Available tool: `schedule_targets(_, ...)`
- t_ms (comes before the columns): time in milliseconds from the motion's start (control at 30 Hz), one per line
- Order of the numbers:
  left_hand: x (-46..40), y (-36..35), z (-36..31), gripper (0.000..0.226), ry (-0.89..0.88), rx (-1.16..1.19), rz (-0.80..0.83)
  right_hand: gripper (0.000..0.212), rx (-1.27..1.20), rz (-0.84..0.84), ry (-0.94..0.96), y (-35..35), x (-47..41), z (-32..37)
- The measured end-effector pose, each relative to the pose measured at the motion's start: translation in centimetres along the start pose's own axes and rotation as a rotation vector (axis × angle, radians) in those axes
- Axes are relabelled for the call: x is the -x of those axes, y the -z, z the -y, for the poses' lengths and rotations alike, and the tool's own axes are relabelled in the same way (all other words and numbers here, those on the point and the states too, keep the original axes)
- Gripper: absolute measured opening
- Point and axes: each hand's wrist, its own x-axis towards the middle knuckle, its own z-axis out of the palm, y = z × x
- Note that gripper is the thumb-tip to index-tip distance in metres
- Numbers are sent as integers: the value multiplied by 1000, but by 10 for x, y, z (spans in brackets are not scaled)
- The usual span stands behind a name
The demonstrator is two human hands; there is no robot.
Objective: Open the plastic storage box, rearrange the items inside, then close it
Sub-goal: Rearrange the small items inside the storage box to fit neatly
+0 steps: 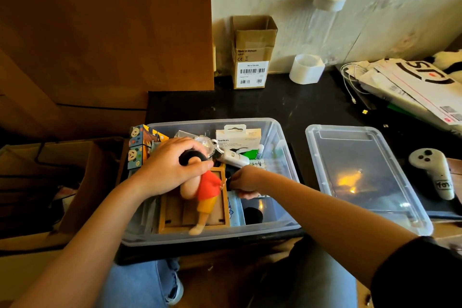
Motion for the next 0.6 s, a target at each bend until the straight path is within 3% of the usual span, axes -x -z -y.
schedule_targets(167,-1,3,-3,50,19,49,30,30,-267,147,-68,-1,3,3)
schedule_targets(200,-1,3,-3,50,18,49,32,31,-213,165,-74,-1,5,6)
schedule_targets(300,0,3,-4,50,17,37,38,32,341,21,27,-3,0,11)
schedule_targets(400,0,3,-5,50,27,40,44,15,675,-31,139,-4,2,13)
schedule_targets(500,1,3,-6,52,32,45,41,38,783,-61,174,-10,5,10)
schedule_targets(600,1,3,-6,52,26,53,35,37,813,-75,214,-15,4,4)
